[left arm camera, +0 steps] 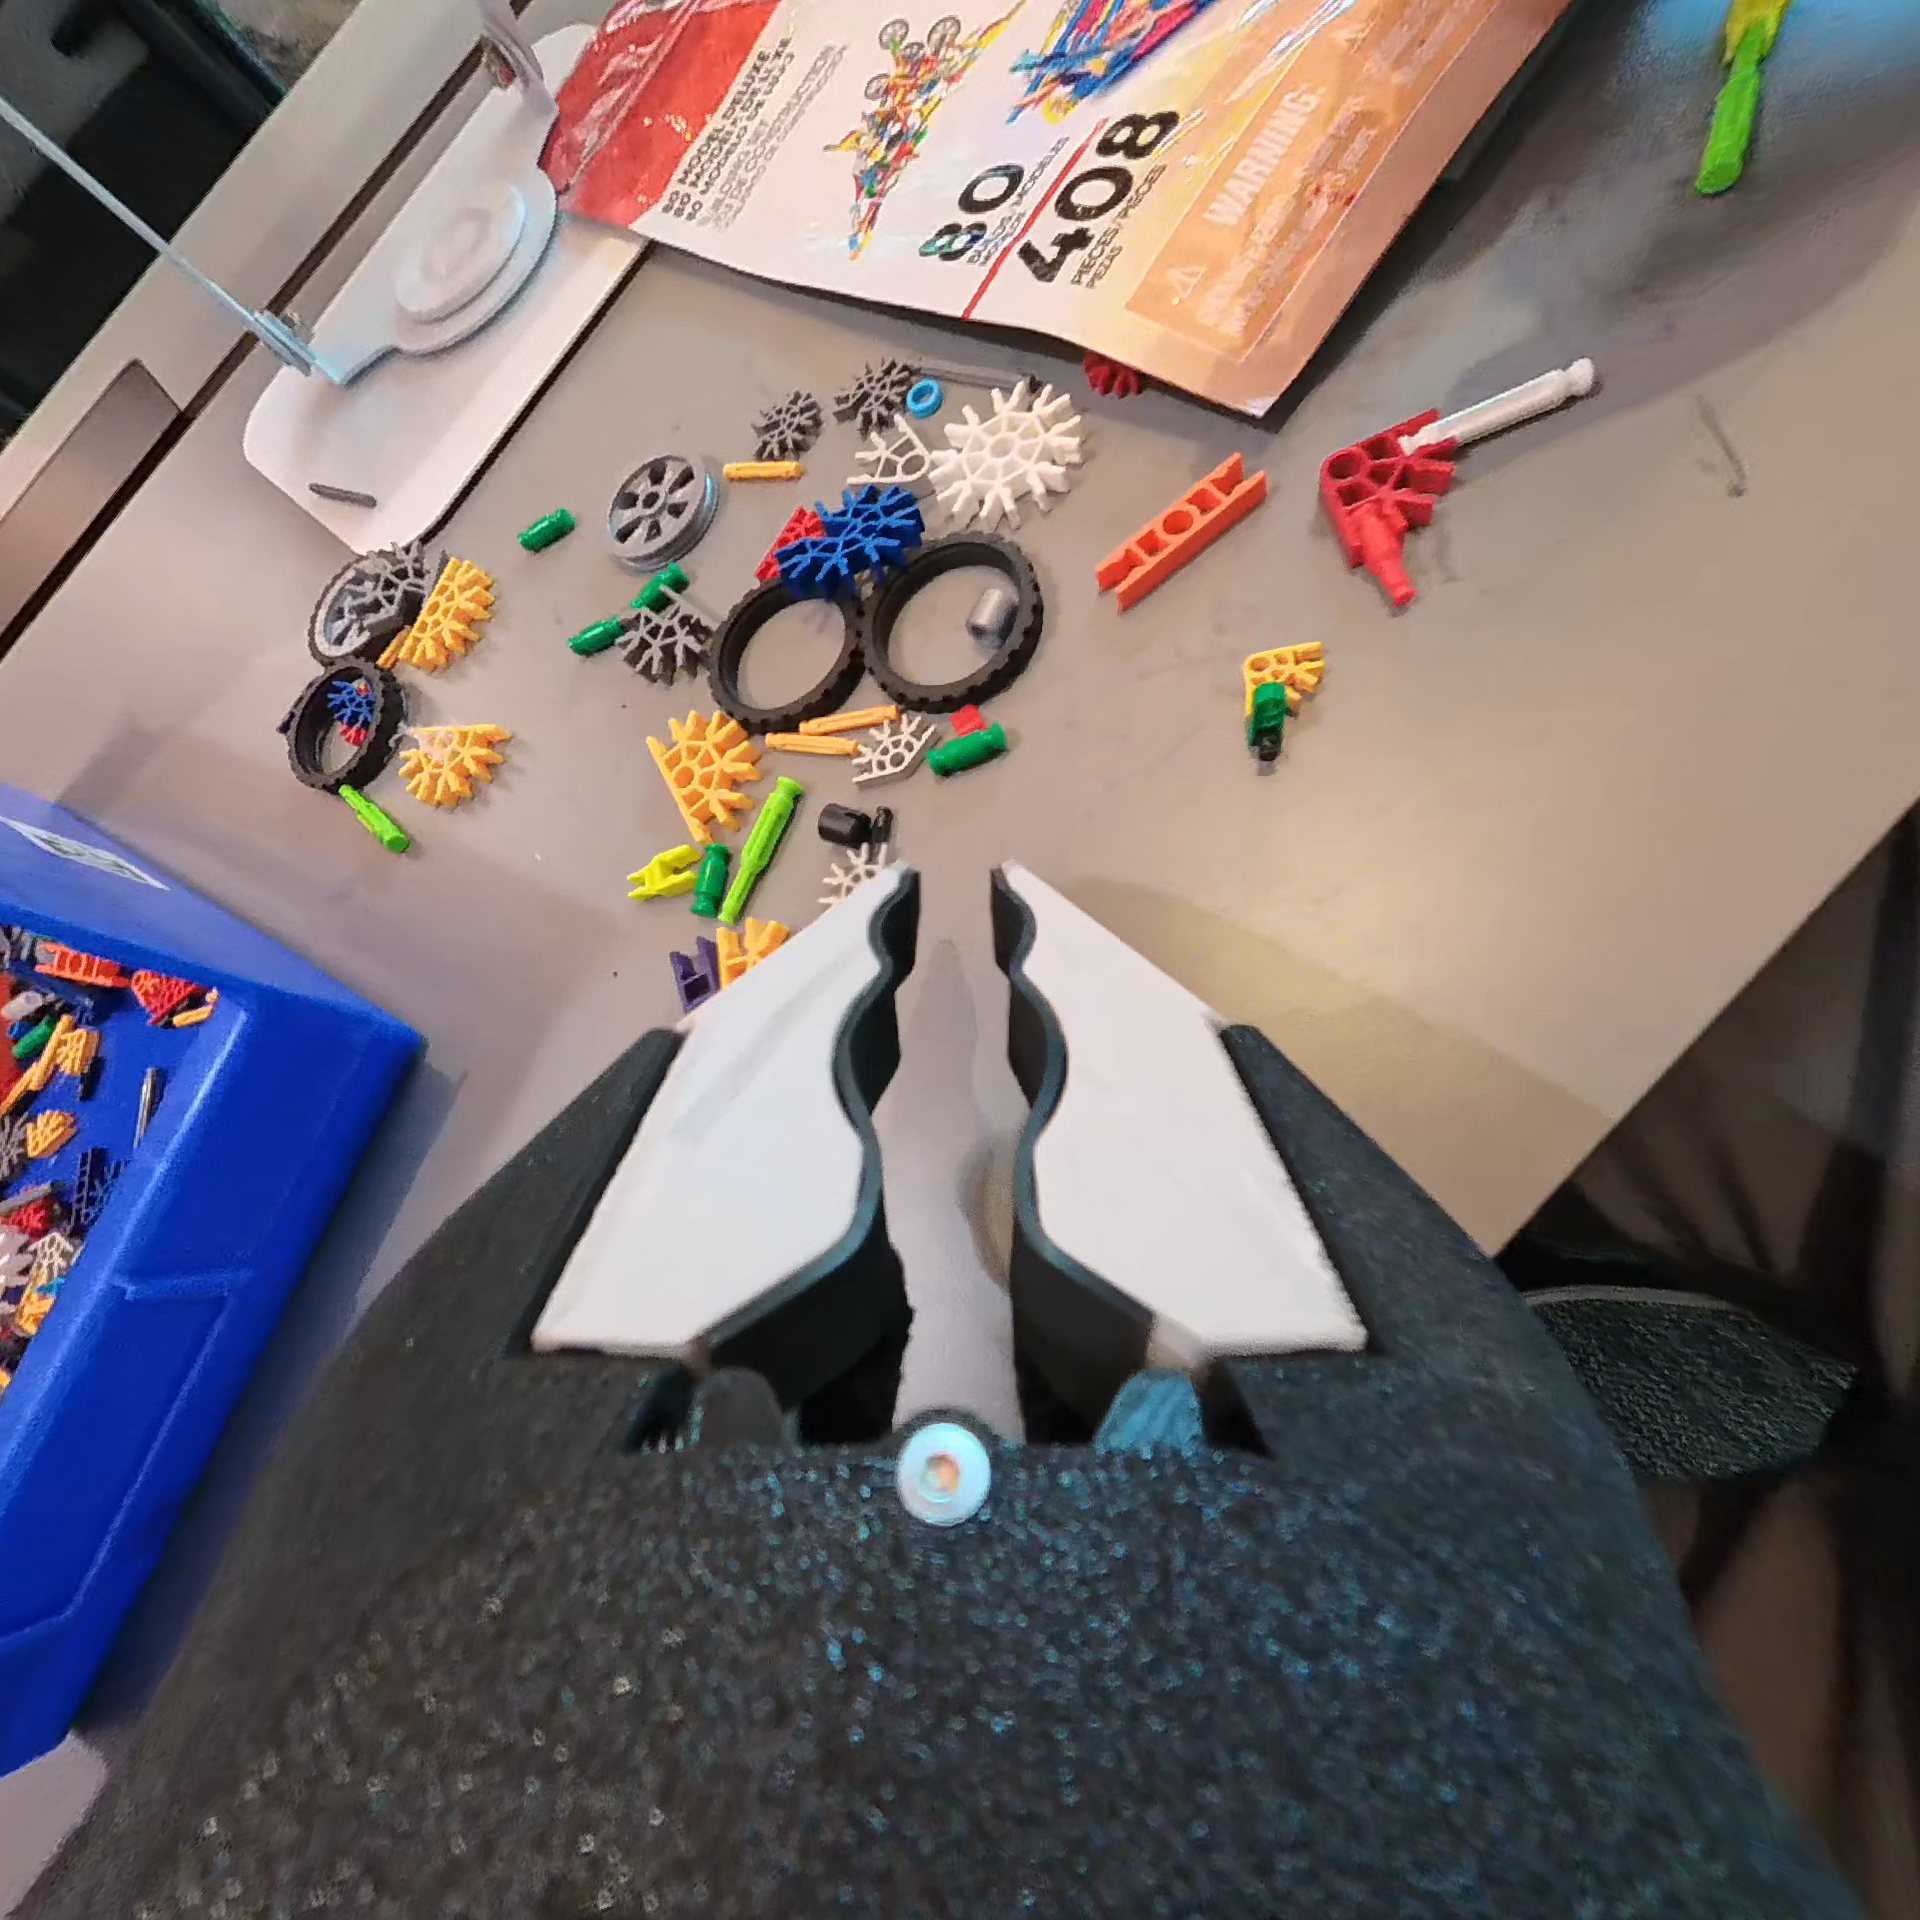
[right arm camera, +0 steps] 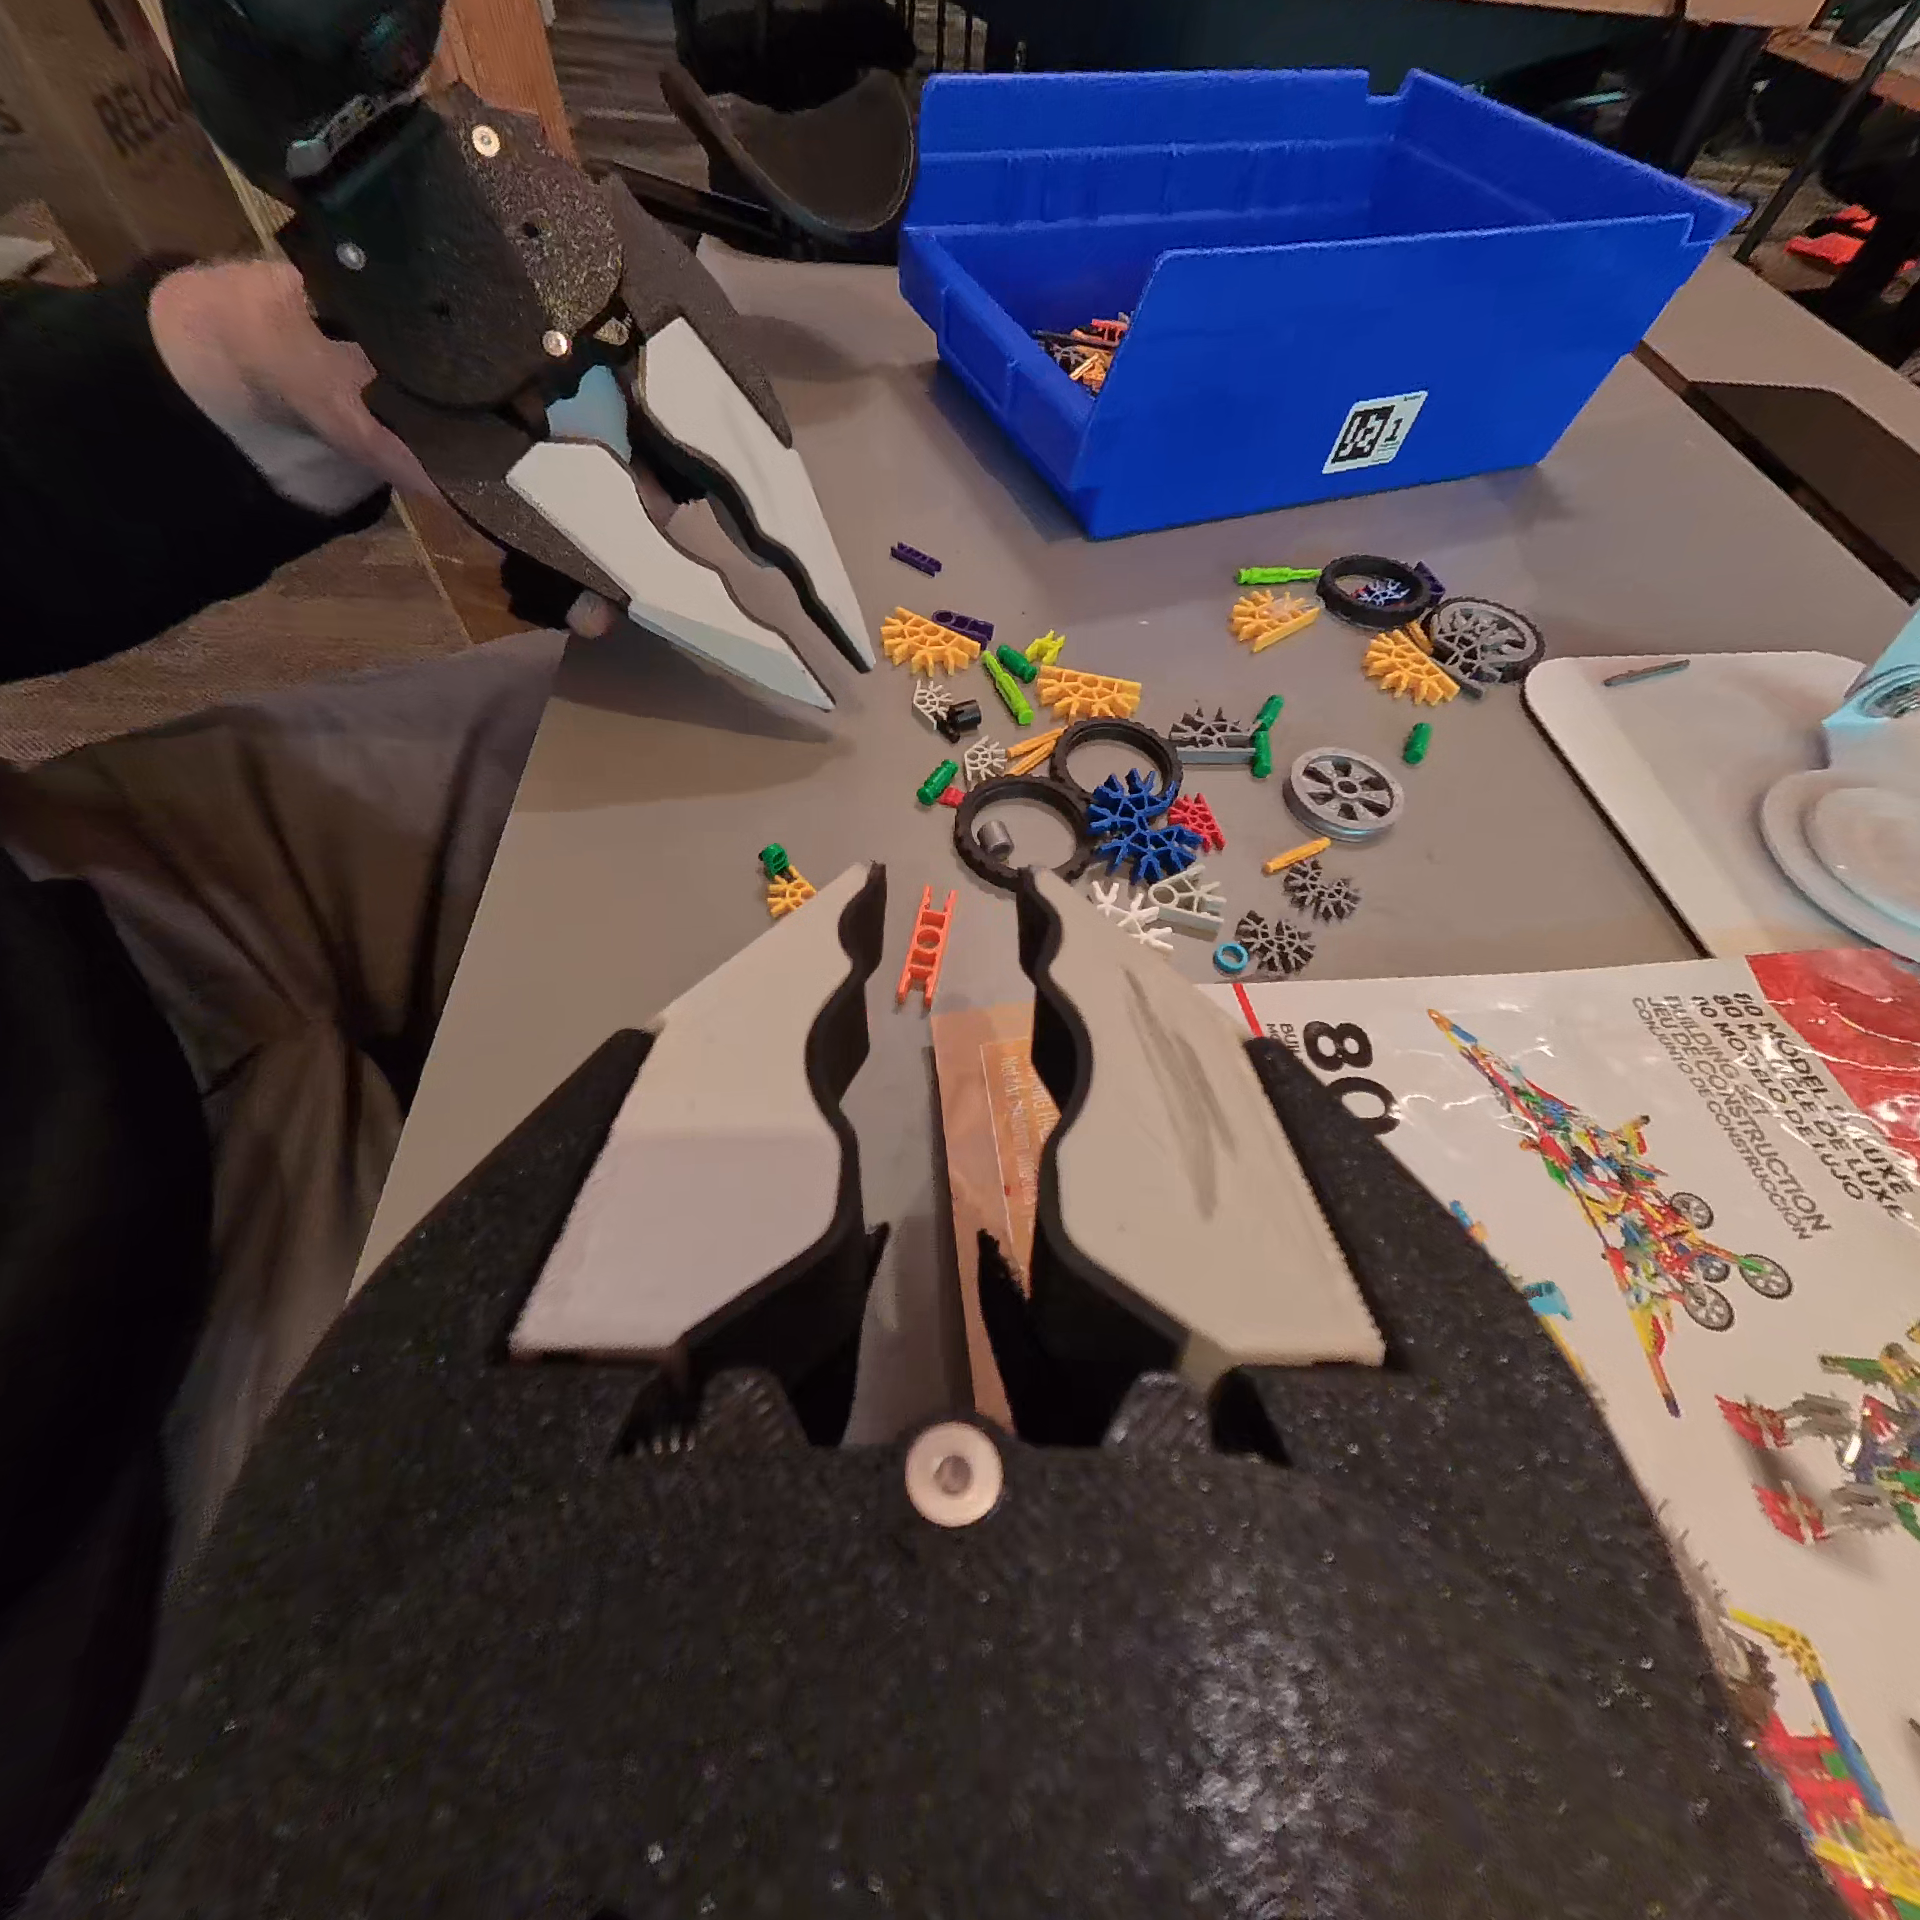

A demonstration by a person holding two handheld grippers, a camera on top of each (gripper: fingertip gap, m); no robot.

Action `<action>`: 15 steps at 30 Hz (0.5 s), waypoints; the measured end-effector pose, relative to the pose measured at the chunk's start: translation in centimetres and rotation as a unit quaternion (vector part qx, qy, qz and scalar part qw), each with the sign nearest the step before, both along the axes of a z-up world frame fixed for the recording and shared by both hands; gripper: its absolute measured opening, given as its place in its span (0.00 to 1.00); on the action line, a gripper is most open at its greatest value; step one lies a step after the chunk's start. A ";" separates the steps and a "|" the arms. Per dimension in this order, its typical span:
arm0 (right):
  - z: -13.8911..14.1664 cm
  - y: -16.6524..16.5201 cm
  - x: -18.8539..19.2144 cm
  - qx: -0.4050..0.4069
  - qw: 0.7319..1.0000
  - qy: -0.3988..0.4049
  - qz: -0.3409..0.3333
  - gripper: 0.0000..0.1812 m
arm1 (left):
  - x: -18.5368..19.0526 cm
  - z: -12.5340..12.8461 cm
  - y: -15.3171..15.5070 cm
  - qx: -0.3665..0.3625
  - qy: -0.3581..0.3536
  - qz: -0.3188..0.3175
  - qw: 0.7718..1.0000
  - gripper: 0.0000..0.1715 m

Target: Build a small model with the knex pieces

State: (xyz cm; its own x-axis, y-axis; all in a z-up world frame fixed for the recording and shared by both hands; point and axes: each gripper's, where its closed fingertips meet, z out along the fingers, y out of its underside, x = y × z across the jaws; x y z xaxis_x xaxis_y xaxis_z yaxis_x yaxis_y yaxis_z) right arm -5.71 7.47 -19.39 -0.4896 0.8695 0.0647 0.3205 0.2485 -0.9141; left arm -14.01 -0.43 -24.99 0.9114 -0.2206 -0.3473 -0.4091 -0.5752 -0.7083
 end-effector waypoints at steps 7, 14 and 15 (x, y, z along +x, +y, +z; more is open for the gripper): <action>-0.8 -0.2 -0.1 0.016 1.000 -0.011 0.004 0.13 | -0.3 -0.4 0.6 -0.014 -0.001 0.006 1.000 0.10; -0.9 -0.1 -0.1 0.017 1.000 -0.012 0.002 0.13 | -2.7 -1.2 0.7 -0.044 -0.005 0.018 0.999 0.11; -1.0 -0.2 -0.1 0.019 1.000 -0.013 0.003 0.13 | -2.9 -1.4 0.8 -0.048 -0.005 0.018 0.999 0.11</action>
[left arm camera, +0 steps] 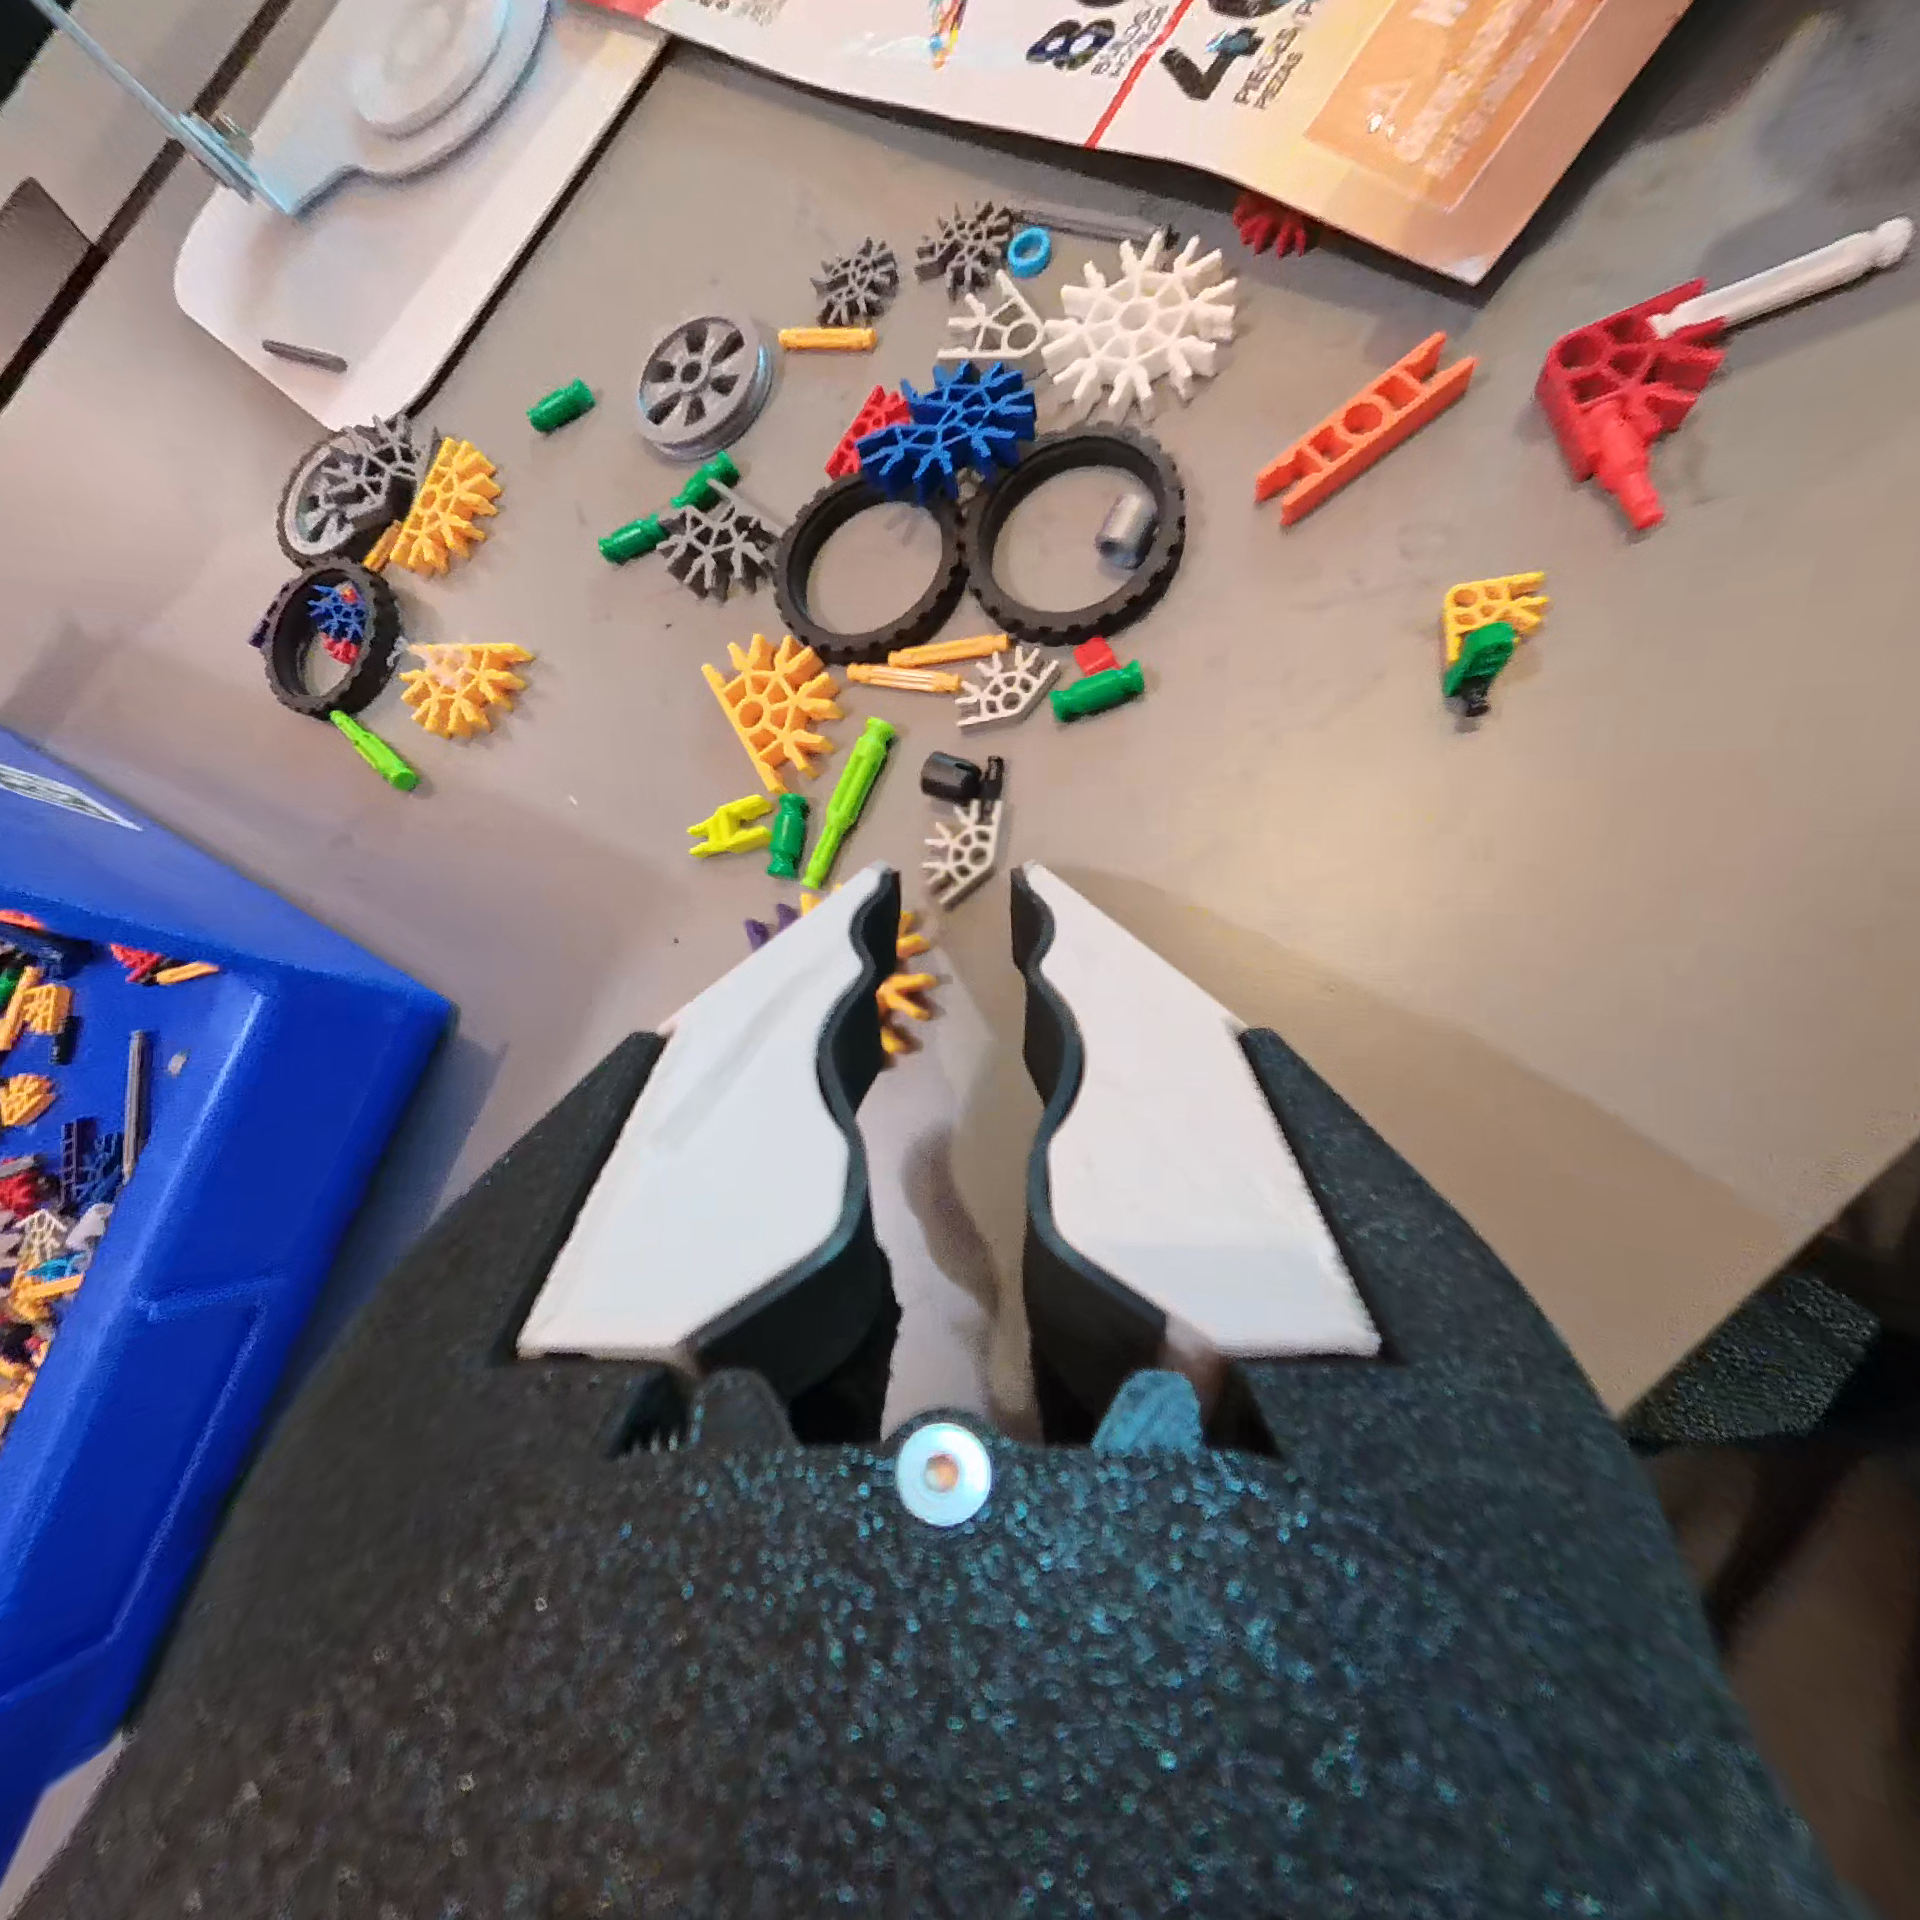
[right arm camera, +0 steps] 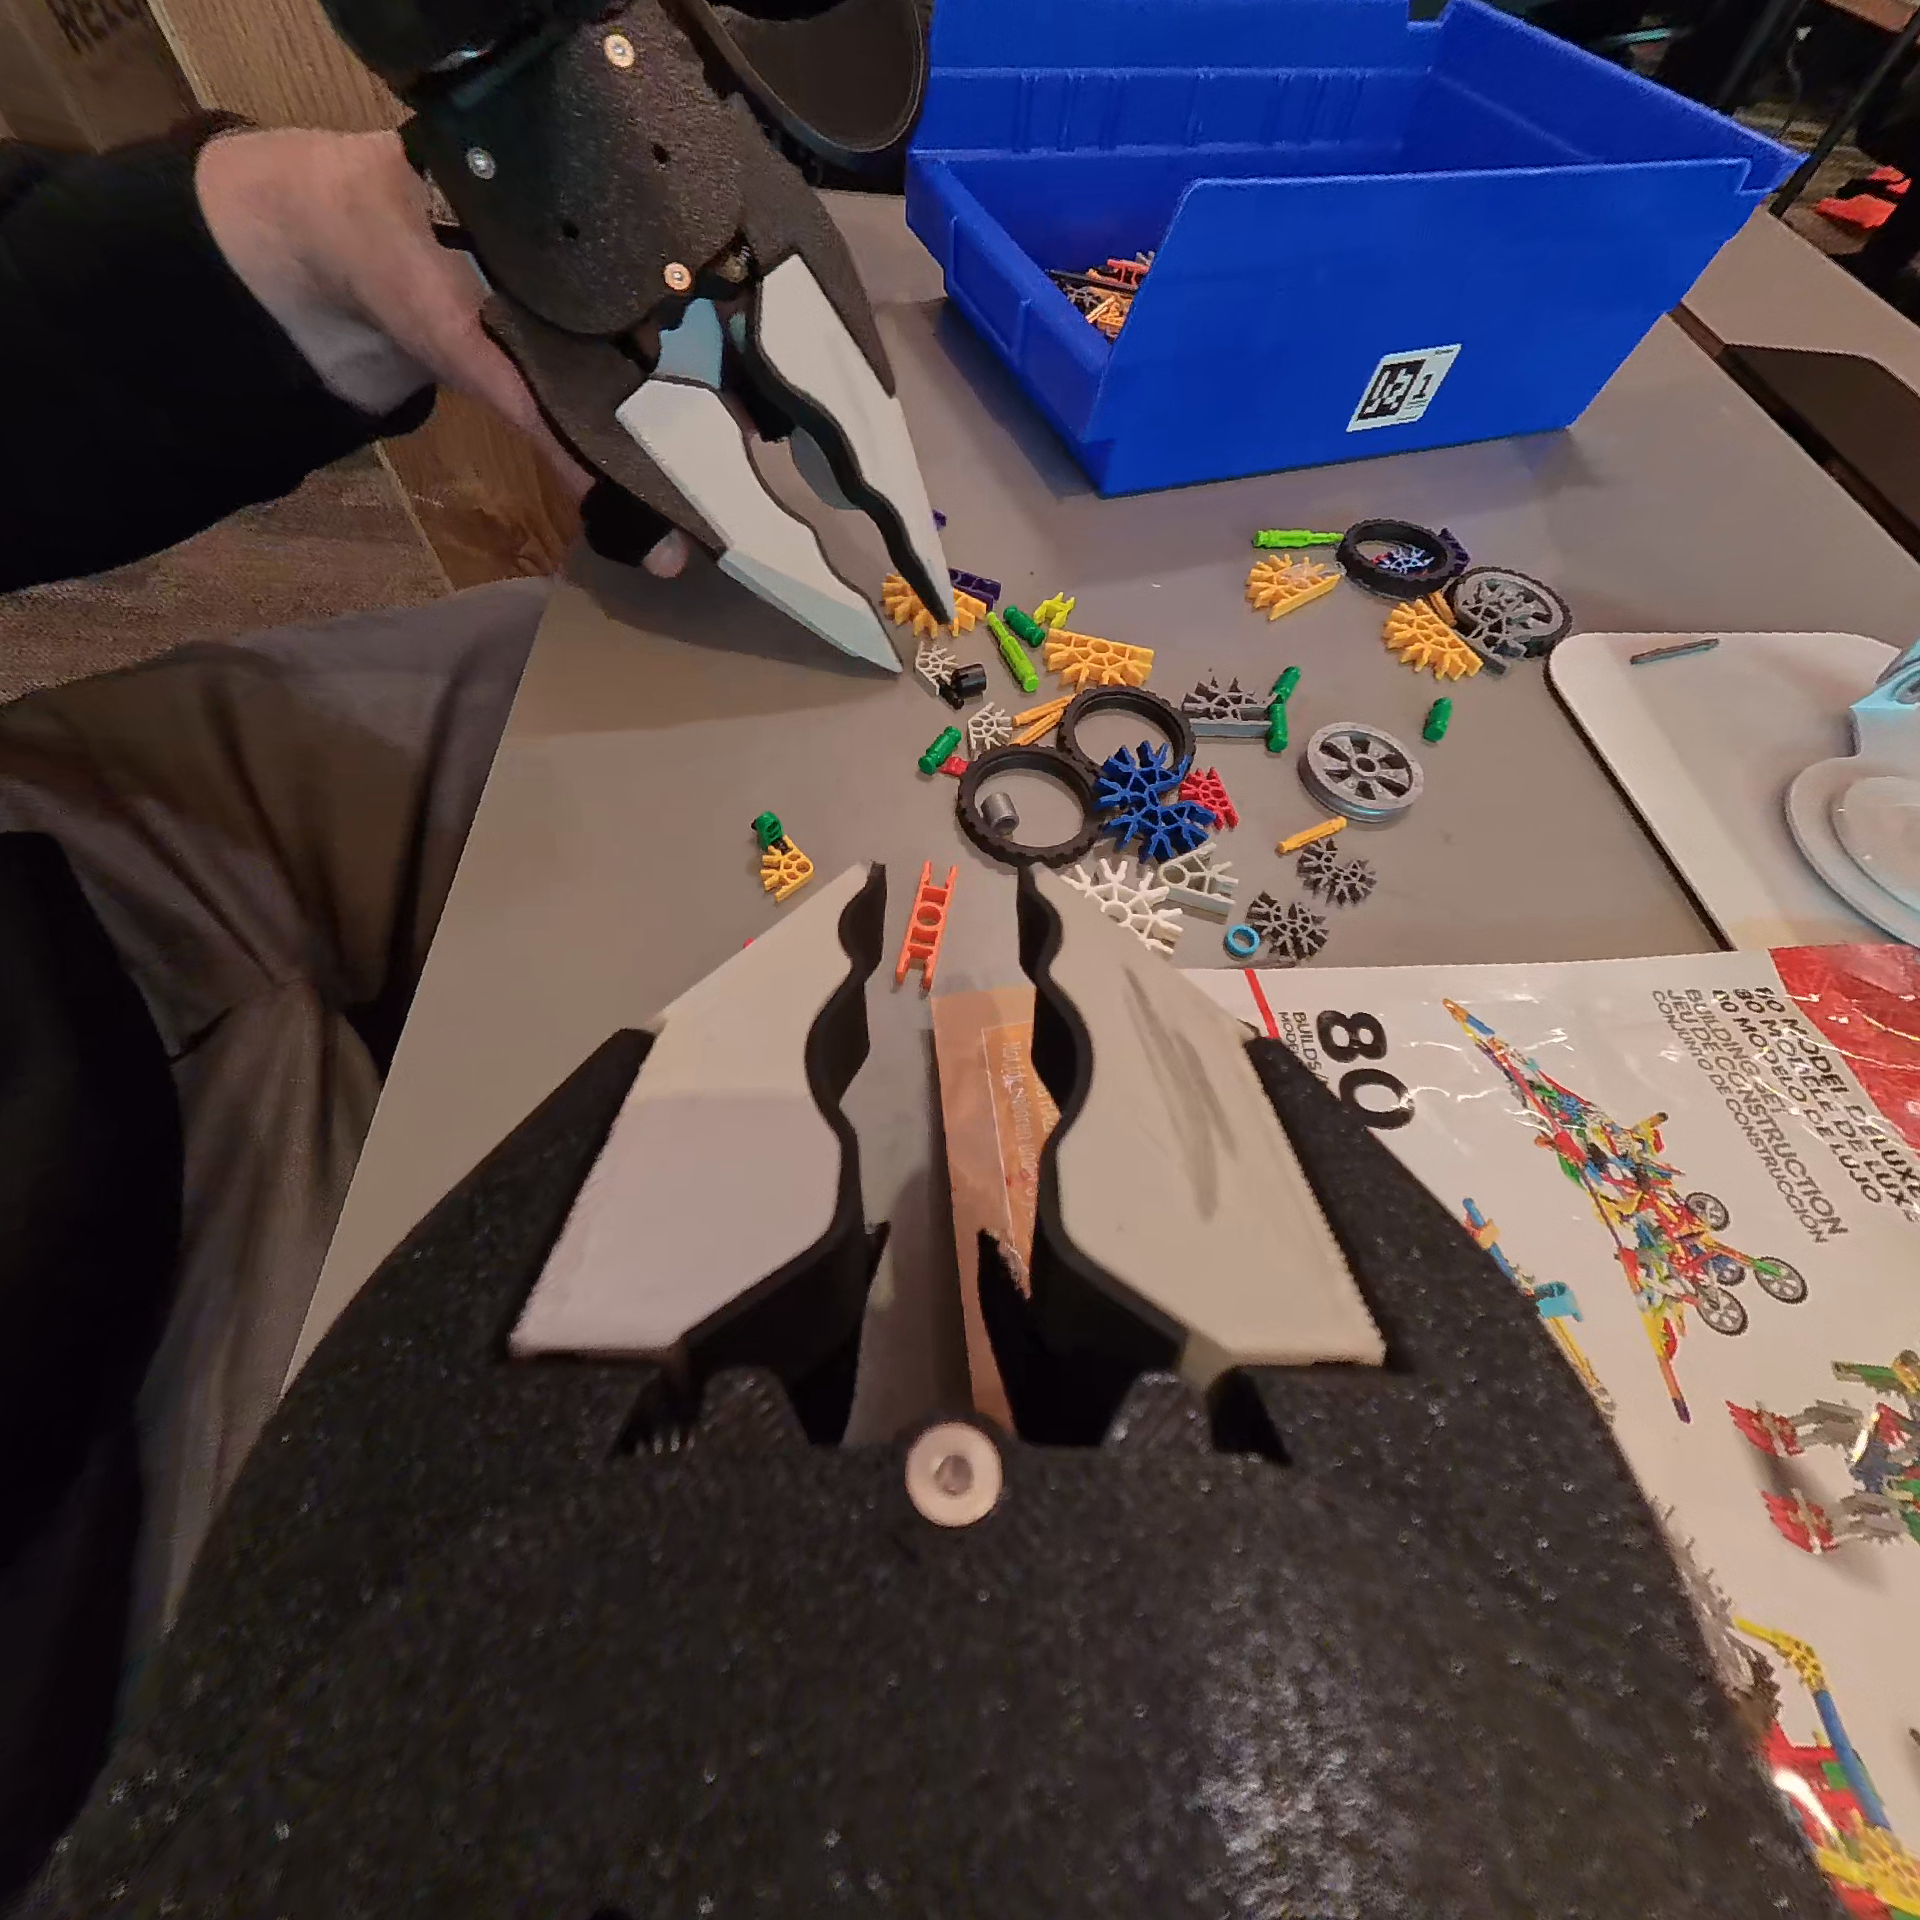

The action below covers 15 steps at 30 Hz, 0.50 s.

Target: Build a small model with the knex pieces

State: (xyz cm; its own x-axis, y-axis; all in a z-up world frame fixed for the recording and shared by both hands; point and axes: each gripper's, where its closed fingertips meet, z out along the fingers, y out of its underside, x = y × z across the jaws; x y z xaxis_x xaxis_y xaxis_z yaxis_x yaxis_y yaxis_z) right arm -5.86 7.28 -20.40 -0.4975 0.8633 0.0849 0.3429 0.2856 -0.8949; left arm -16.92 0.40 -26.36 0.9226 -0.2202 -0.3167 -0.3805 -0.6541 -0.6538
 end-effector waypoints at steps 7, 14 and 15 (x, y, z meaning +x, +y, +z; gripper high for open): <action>-0.3 -0.1 0.1 0.001 1.000 -0.006 0.005 0.13 | 0.6 -0.4 1.1 -0.013 -0.061 -0.020 0.998 0.07; -0.6 0.0 -0.2 -0.012 1.000 -0.013 0.000 0.13 | 1.5 0.0 0.8 0.015 -0.047 -0.034 0.998 0.01; -0.5 -0.2 -0.3 -0.019 1.000 -0.013 0.003 0.13 | 1.7 -0.1 0.6 0.017 -0.040 -0.034 0.998 0.01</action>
